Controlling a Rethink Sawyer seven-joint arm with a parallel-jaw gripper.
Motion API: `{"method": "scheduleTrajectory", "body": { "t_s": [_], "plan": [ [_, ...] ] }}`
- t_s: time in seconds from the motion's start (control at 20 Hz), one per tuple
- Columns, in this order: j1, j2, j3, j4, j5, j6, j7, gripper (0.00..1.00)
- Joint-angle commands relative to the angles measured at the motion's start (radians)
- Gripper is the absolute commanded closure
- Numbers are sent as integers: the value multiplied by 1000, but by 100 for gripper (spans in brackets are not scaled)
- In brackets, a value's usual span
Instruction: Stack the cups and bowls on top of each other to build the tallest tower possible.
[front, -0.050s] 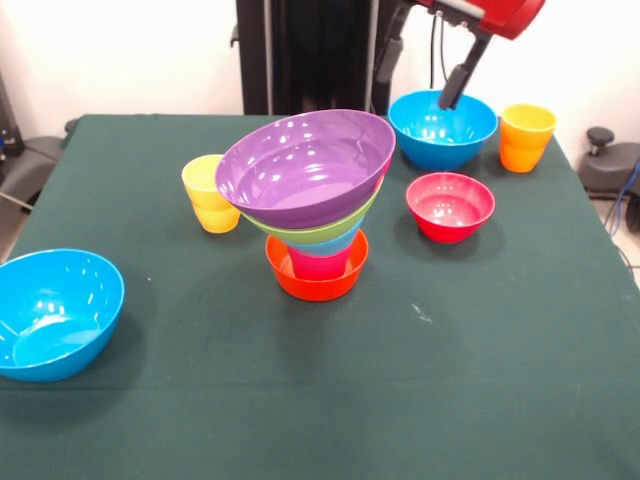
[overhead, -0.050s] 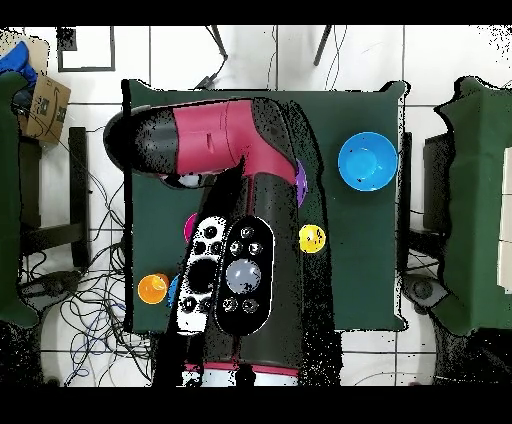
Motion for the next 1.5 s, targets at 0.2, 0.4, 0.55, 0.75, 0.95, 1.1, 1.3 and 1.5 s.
{"method": "scheduleTrajectory", "body": {
  "t_s": [0.2, 0.4, 0.55, 0.75, 0.95, 1.1, 1.3, 1.5],
  "plan": [
    [25, 42, 56, 35, 62, 34, 131, 0],
    [19, 26, 57, 69, 93, 25, 119, 0],
    [31, 16, 41, 96, 111, 1, 152, 0],
    [83, 1, 14, 177, 152, -84, 269, 0],
    [126, -6, -10, 232, 194, -130, 337, 0],
    [143, -2, -23, 265, 220, -179, 362, 0],
    [173, 11, -61, 302, 237, -244, 414, 0],
    [221, 34, -117, 335, 242, -309, 509, 0]
  ]
}}
